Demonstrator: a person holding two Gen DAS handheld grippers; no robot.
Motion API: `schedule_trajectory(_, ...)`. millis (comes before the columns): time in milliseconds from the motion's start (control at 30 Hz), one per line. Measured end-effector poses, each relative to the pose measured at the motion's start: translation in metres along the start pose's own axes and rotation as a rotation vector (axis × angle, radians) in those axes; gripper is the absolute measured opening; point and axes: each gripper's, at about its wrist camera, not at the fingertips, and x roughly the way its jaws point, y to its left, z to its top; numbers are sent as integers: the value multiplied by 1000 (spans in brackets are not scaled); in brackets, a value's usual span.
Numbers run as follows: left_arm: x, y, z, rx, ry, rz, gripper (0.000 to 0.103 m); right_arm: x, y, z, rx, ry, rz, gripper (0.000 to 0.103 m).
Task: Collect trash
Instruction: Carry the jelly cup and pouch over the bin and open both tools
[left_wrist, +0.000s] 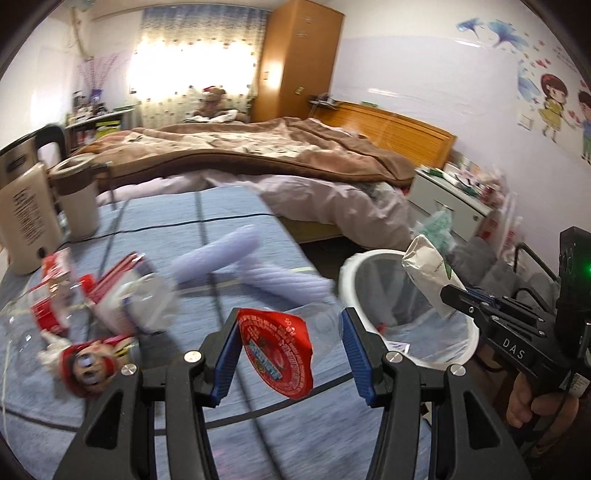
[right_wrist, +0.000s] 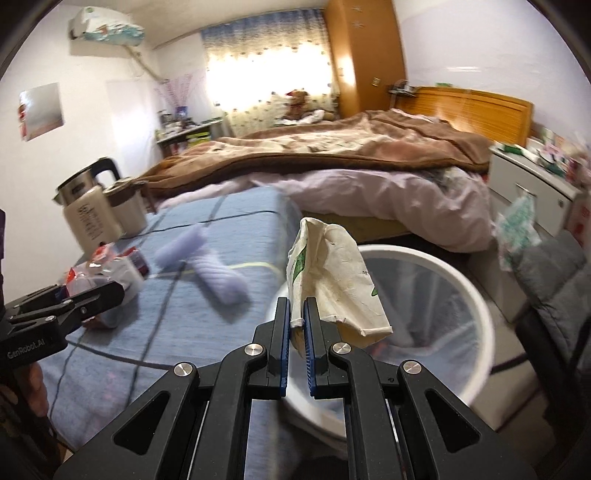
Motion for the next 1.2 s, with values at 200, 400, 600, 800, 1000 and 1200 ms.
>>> schedule_trajectory(200,23,-34,12,38,19,-79,55,-4,-35,-4,48,13,-65,8)
schedule_trajectory(400,49,-69,17,88,64,-134,55,3,-57,-10,63,50,-102,8)
schedule_trajectory(600,71,-90,19,108,107,-167,55,15,-73,-16,70,94,-121,8)
schedule_trajectory(800,90,-102,16,126,150,-164,55,26,-81,-21,63,129,-142,8)
schedule_trajectory(1000,98,-107,14,134,162,-145,56,34,-87,-25,63,151,-155,8)
schedule_trajectory(1200,98,-106,15,129,168,-150,65,37,-88,-27,60,158,-169,15)
